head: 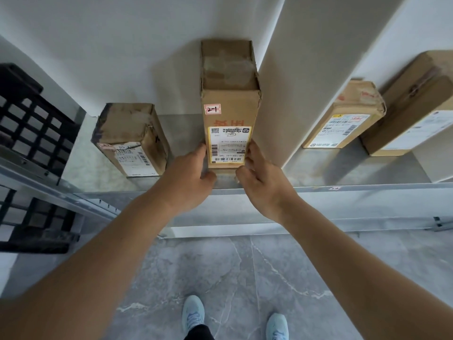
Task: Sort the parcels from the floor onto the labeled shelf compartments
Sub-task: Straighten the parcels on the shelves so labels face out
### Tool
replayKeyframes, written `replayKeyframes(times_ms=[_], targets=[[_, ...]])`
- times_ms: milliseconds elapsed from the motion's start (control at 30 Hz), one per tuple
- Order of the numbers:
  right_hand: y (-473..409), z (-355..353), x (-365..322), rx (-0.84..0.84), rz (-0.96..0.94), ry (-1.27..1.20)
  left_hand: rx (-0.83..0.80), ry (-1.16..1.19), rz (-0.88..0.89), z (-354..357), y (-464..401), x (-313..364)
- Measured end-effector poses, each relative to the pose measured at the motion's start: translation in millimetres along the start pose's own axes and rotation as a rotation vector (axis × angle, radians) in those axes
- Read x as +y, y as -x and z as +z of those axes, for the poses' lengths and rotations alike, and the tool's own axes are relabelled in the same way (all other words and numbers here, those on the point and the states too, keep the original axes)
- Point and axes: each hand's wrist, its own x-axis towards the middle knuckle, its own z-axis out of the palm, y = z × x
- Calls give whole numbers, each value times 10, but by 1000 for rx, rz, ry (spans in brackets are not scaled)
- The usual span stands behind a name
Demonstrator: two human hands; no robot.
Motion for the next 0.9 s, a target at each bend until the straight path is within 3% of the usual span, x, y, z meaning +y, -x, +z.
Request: replayKeyframes(times_ms=[433, 900], targets=[[-87, 66, -9, 82, 37, -47, -9, 56, 20, -7, -56, -68], [259, 153, -210, 144, 170, 51, -77, -41, 26, -163, 145, -162]])
